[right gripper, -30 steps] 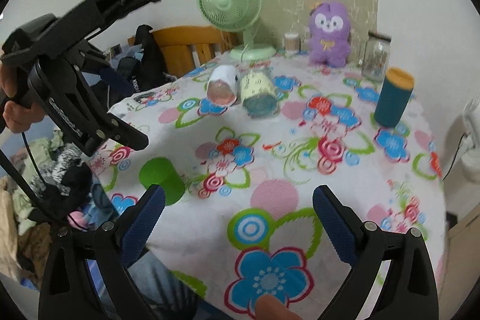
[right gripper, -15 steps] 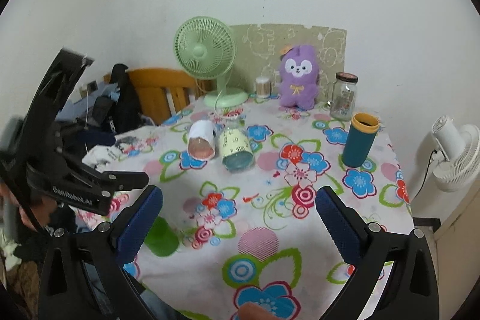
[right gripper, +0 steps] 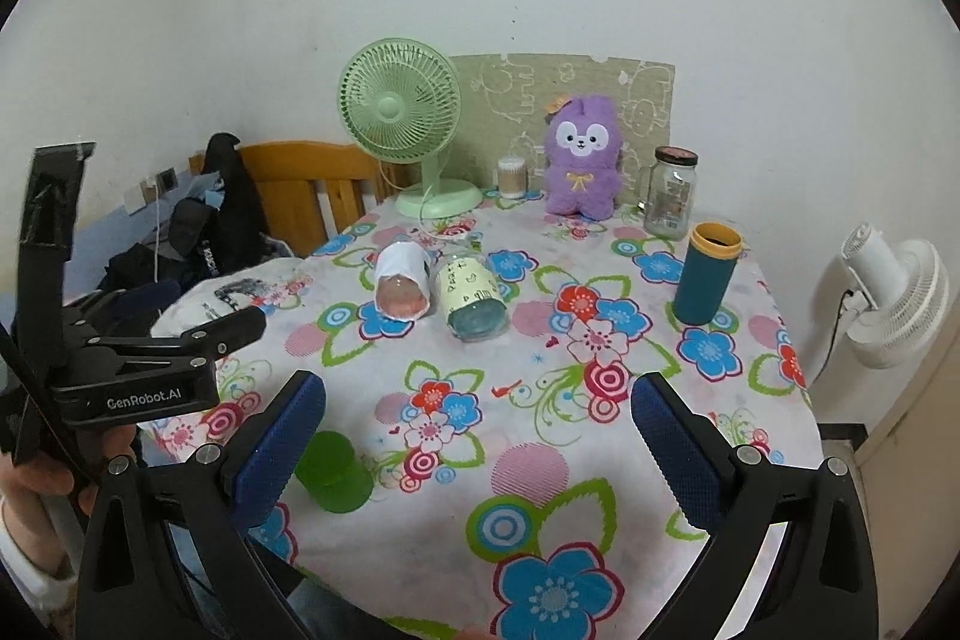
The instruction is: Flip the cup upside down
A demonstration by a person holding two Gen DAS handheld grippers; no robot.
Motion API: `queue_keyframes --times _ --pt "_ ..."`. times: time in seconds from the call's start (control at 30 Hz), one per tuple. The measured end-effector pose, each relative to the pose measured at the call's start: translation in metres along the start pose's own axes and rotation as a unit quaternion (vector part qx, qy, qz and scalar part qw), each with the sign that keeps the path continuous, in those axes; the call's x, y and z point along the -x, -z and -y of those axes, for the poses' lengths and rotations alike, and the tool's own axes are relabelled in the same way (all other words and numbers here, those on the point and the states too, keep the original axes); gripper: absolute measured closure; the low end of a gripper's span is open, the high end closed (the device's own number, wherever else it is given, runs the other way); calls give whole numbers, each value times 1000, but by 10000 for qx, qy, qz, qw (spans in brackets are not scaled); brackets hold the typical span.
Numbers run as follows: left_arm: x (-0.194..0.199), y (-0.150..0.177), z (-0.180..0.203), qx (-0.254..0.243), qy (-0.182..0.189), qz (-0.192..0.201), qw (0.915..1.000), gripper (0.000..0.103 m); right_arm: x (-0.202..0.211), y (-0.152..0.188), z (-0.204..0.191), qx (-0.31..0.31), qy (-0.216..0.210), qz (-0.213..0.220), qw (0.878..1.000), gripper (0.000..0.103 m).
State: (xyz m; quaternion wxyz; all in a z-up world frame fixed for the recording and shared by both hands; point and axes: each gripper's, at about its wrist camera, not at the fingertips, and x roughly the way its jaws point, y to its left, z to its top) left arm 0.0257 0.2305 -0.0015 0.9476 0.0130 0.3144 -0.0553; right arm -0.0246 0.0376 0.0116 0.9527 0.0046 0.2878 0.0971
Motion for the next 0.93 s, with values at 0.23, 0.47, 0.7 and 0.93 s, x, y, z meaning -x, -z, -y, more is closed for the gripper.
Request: queue_keyframes --times 0.23,0.47,0.7,0.93 --pt "13 15 9 -20 -119 246 9996 0 2 7 -7 129 208 -1 9997 0" --pt "16 19 11 38 -57 244 9997 0 3 9 -4 110 231 -19 9997 0" --pt "18 21 14 -22 -153 286 9995 0 2 10 0 71 260 -32 9996 0" --pt "13 22 14 -35 -136 223 9997 0 0 9 2 81 325 -30 9994 0"
